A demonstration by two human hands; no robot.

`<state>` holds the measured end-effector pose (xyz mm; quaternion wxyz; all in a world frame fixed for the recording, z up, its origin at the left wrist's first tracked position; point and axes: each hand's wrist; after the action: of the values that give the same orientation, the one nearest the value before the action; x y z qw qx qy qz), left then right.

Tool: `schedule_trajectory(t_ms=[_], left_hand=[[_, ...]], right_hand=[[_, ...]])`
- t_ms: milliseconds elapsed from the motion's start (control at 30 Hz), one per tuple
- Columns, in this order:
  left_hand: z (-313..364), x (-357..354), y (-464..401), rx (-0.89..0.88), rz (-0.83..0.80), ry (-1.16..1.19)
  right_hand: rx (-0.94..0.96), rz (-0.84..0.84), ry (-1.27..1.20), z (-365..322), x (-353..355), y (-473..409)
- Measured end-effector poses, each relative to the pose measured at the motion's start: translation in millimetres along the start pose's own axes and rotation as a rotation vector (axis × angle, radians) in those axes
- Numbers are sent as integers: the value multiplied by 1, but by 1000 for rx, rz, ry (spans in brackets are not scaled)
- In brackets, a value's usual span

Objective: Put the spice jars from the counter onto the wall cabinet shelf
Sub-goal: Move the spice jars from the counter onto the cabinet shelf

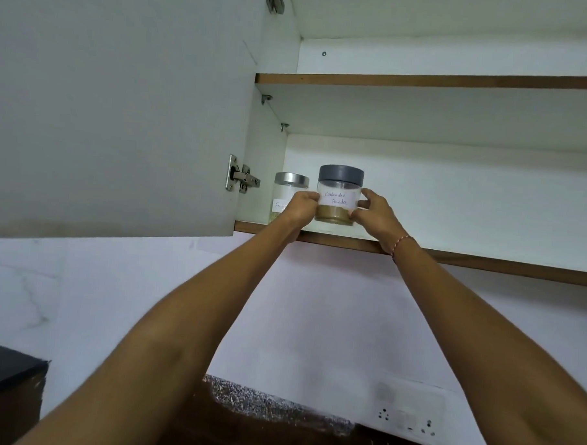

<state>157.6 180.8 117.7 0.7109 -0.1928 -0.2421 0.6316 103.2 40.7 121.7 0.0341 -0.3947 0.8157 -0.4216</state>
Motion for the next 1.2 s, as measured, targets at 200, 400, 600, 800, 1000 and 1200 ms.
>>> schedule_trajectory(t_ms=[200,400,600,800,1000,1200], left_hand=[[-6,-1,-25,77,-67,-141],[-9,-3,-36,216,-81,-73],[-5,-8,-35,247,-72,-141],[-14,-21,-22,42,357,-400],[-42,-37,40,-487,485,-490],[-114,-75,147,-531,259,-544]], right_hand=[[-4,-168,49,4,-14,-20],[-41,-214,124,11,-21,-28],[-84,-208,259,12,-24,-30],[-62,78,240,12,-17,-18],[343,476,302,22,-22,38],[368,448,587,116,-15,158]])
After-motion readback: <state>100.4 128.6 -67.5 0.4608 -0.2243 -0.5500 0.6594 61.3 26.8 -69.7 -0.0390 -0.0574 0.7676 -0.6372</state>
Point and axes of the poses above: each hand's wrist, its own y-axis away from the middle knuckle, its own x-axis out of the back of the hand, z = x × y, and after that the axes turned 9 degrees about z, right-handed
